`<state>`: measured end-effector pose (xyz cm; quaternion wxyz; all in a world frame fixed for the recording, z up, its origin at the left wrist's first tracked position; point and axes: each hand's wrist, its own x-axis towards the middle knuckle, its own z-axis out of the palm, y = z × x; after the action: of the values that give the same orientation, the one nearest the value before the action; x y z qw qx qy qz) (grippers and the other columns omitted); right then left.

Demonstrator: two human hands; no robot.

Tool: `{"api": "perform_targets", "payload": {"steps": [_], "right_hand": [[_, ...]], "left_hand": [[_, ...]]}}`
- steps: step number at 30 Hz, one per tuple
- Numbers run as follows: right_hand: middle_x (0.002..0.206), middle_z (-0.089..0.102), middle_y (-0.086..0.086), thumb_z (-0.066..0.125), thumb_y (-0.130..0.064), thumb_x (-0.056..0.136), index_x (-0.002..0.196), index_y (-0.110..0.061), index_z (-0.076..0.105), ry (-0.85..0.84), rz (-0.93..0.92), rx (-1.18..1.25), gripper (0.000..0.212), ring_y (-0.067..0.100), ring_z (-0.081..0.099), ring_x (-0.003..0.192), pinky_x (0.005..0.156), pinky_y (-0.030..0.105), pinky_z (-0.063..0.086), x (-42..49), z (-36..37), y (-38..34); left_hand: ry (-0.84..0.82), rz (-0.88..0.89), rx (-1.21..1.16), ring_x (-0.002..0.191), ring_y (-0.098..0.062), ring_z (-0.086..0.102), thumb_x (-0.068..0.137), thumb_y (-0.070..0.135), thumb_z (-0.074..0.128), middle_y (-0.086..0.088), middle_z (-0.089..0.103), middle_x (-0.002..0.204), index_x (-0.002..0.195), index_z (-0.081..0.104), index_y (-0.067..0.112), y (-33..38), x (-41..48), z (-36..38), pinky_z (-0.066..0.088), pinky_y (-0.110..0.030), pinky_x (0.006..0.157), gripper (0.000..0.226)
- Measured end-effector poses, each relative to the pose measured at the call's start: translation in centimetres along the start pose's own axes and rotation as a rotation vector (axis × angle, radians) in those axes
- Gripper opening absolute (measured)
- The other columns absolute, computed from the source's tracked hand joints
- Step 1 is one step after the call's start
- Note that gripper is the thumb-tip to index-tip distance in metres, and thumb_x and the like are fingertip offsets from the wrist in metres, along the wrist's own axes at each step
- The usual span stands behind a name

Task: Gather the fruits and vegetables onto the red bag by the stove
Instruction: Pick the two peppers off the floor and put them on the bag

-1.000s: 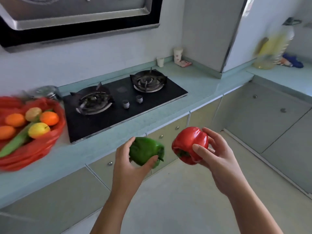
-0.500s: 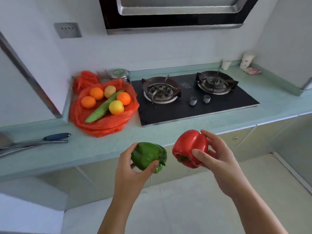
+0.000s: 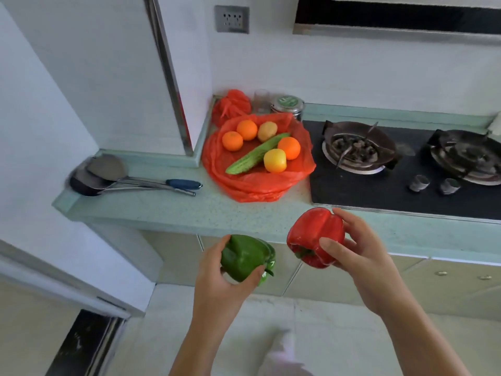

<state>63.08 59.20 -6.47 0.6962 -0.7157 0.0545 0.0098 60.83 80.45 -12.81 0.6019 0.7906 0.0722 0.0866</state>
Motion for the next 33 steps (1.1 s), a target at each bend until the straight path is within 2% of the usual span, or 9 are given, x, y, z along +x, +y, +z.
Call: {"api": "perform_targets", "payload": {"steps": [4,6,12,15,17,21,24,27,33], "right_hand": [[0.114,0.057,-0.006,0.071,-0.027,0.059,0.111,-0.037,0.05,-0.034,0.002,-0.013,0.057,0.018,0.059,0.099,0.064,0.02,0.047,3.3,0.8,0.5],[0.115,0.057,-0.005,0.082,-0.027,0.057,0.112,-0.037,0.05,-0.053,0.007,0.003,0.064,0.018,0.059,0.1,0.069,0.025,0.048,5.7,1.1,0.8],[0.121,0.055,0.004,0.077,-0.031,0.061,0.121,-0.032,0.048,-0.041,-0.004,0.07,0.067,0.022,0.057,0.106,0.079,0.037,0.051,13.9,1.0,0.0],[0.122,0.054,0.004,0.08,-0.03,0.06,0.121,-0.033,0.048,-0.027,0.016,0.085,0.069,0.022,0.057,0.105,0.076,0.035,0.05,17.4,0.7,-0.3],[0.122,0.053,0.003,0.081,-0.03,0.06,0.116,-0.037,0.049,-0.022,0.026,0.087,0.065,0.022,0.057,0.104,0.073,0.034,0.05,19.5,0.3,-0.3],[0.12,0.053,0.002,0.071,-0.034,0.057,0.117,-0.036,0.048,-0.008,0.059,0.1,0.064,0.022,0.057,0.105,0.086,0.046,0.05,22.7,-0.4,0.1],[0.12,0.053,0.002,0.07,-0.034,0.058,0.124,-0.029,0.047,-0.004,0.071,0.08,0.071,0.021,0.056,0.104,0.086,0.046,0.05,24.6,-0.4,0.6],[0.12,0.054,0.0,0.071,-0.037,0.057,0.124,-0.029,0.046,-0.004,0.081,0.071,0.072,0.02,0.056,0.105,0.084,0.043,0.051,26.1,0.0,1.1],[0.119,0.052,-0.003,0.07,-0.039,0.056,0.118,-0.035,0.046,0.012,0.093,0.051,0.067,0.016,0.053,0.106,0.086,0.045,0.05,27.9,0.7,1.9]], "left_hand": [[0.039,0.001,0.022,0.11,-0.003,0.049,0.058,0.036,0.084,0.033,0.04,0.111,0.111,0.043,0.05,-0.5,2.4,0.1,0.047,-0.036,0.093,0.069],[0.045,0.003,0.046,0.111,-0.001,0.048,0.056,0.041,0.083,0.03,0.042,0.114,0.116,0.044,0.046,-0.5,4.3,0.3,0.047,-0.036,0.094,0.071],[0.059,0.08,0.129,0.11,0.005,0.046,0.051,0.055,0.071,0.018,0.044,0.118,0.118,0.044,0.04,1.3,12.6,1.3,0.049,-0.032,0.091,0.074],[0.047,0.12,0.189,0.113,0.001,0.045,0.053,0.055,0.071,0.018,0.044,0.118,0.125,0.046,0.029,2.2,17.2,2.2,0.047,-0.035,0.093,0.08],[0.045,0.129,0.215,0.113,0.003,0.043,0.054,0.053,0.073,0.016,0.045,0.118,0.127,0.046,0.027,2.5,19.8,3.1,0.046,-0.035,0.094,0.082],[0.033,0.102,0.242,0.109,0.014,0.038,0.063,0.034,0.082,0.019,0.039,0.116,0.126,0.043,0.033,2.4,23.6,5.0,0.042,-0.029,0.096,0.074],[0.037,0.073,0.239,0.108,0.006,0.041,0.063,0.032,0.082,0.021,0.038,0.115,0.128,0.044,0.027,1.8,25.4,6.0,0.043,-0.031,0.096,0.075],[0.049,0.059,0.279,0.109,-0.006,0.043,0.063,0.031,0.082,0.009,0.042,0.117,0.129,0.045,0.021,0.9,26.5,6.5,0.044,-0.032,0.094,0.077],[0.107,0.026,0.322,0.109,-0.008,0.043,0.064,0.031,0.082,0.01,0.039,0.116,0.13,0.044,0.019,-0.5,28.5,6.8,0.039,-0.024,0.091,0.077]]}}
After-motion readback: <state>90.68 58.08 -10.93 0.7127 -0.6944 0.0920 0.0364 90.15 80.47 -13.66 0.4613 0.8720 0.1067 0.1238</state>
